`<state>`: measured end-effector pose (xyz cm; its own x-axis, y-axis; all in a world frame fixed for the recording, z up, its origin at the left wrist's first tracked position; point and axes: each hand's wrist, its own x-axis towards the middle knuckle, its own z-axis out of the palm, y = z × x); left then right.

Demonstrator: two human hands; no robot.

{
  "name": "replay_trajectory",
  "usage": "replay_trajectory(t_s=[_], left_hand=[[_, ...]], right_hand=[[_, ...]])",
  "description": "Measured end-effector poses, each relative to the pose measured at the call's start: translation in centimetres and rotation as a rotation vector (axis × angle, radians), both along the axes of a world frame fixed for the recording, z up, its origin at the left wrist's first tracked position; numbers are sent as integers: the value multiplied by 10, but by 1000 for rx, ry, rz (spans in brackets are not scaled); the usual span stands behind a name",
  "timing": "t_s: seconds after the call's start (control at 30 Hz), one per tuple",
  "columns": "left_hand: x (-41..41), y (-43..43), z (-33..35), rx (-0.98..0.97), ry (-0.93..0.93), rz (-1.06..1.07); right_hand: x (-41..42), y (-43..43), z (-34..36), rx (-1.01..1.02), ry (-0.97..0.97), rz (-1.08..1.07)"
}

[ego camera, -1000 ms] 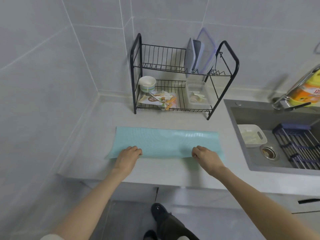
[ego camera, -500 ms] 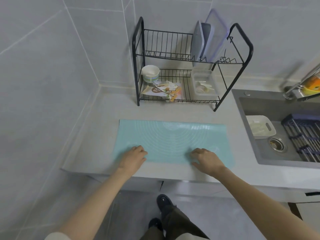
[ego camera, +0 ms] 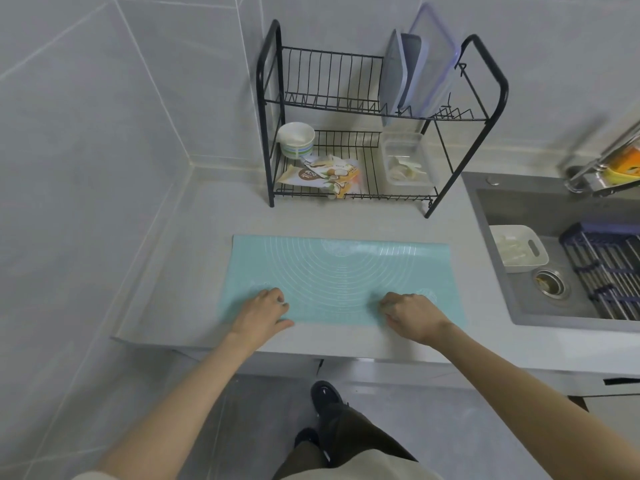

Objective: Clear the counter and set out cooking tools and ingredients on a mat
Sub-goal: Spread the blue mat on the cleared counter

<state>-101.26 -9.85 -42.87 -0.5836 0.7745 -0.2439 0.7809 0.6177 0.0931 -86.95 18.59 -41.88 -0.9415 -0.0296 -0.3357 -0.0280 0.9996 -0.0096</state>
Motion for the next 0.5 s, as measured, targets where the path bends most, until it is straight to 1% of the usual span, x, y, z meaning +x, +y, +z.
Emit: replay_trajectory(t_s=[0.1, 0.2, 0.27, 0.37, 0.5], left_hand=[[0, 3, 1, -12, 18, 15], [0, 6, 2, 33, -25, 53], [-1, 3, 3, 59, -65, 62], [-4, -7, 2, 100, -102, 41], [-5, -28, -2, 140, -107, 116]], right_hand=[[2, -3, -2, 44, -2, 0], [3, -11, -2, 77, -13, -37], [3, -16, -2, 45, -15, -62], [-1, -24, -2, 10, 22, -33], [-15, -44, 2, -36, 79, 11]])
